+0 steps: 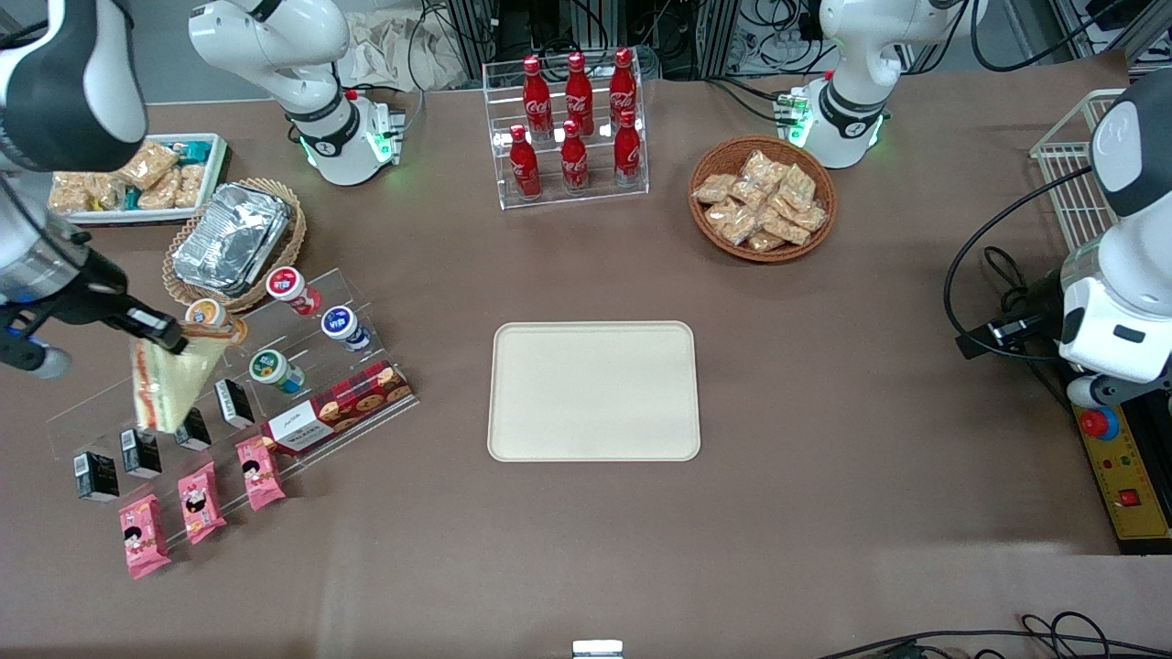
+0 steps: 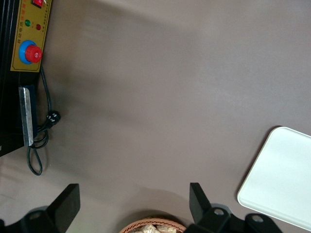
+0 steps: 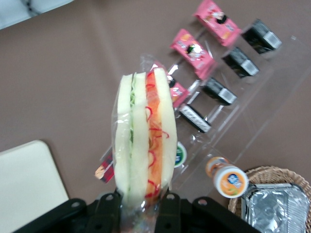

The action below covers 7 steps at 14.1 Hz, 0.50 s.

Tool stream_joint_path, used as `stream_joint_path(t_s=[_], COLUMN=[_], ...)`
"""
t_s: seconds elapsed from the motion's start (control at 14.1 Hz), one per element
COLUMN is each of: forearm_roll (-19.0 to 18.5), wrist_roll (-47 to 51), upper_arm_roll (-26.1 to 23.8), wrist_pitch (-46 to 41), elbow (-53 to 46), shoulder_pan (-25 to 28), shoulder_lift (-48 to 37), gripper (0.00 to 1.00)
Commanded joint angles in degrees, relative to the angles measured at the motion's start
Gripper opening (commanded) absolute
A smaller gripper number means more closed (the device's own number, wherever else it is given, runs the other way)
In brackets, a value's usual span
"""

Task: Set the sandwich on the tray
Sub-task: 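Lift the sandwich up out of the rack with the right gripper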

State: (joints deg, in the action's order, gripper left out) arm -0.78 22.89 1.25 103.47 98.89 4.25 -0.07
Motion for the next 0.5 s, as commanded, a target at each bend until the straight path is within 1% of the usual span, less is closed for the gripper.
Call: stream_joint_path(t_s=[0.0,0.14,0.43], forearm_roll=[-1.16,-3.96,-3.88], wrist_roll=[-1.53,-1.53,-1.79], upper_arm_roll=[0.51,0.51,0.51], wrist_pitch=[-1.95,-1.60,-1.78], elbow=[-3.09,-3.62,-7.84], shoulder_pan=[6.62,12.08,15.87], shoulder_lift=[2.34,4.45,9.02], gripper=[0.27,0.26,0.25])
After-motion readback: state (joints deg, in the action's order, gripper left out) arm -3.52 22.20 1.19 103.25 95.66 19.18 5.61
